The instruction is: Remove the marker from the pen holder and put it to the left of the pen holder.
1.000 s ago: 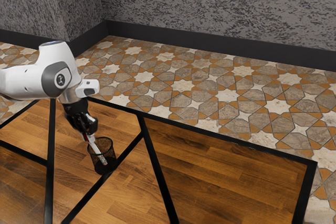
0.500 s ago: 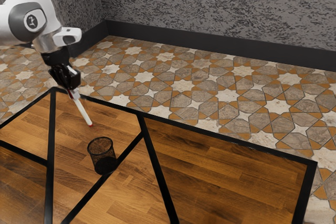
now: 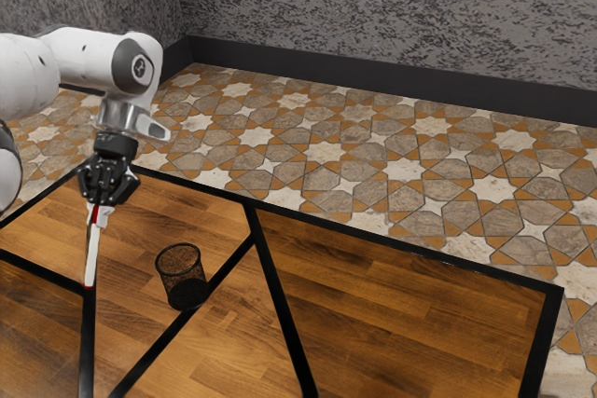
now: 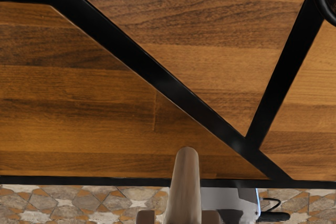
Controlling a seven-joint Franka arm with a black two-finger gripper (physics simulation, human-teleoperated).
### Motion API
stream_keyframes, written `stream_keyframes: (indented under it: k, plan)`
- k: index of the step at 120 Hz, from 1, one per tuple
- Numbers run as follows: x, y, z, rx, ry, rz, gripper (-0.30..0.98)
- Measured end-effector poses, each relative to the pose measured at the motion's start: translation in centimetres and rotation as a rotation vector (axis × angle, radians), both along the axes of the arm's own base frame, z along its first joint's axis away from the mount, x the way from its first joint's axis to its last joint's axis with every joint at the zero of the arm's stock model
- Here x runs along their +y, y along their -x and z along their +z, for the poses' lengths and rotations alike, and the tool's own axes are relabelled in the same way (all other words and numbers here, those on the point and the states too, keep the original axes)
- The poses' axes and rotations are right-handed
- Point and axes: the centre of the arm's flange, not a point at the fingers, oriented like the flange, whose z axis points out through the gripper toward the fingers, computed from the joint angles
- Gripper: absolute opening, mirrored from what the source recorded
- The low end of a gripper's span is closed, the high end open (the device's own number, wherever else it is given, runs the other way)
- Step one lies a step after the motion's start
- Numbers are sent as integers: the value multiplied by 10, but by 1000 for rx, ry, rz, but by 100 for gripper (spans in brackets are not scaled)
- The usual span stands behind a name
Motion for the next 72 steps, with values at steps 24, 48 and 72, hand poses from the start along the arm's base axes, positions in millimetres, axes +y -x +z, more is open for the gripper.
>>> stream_keyframes:
  k: [24, 48, 72]
  plan:
    - [1, -35, -54, 91, -46, 4, -10]
    - [12, -56, -106, 95, -67, -9, -10]
    - [15, -65, -137, 66, -61, -46, -9]
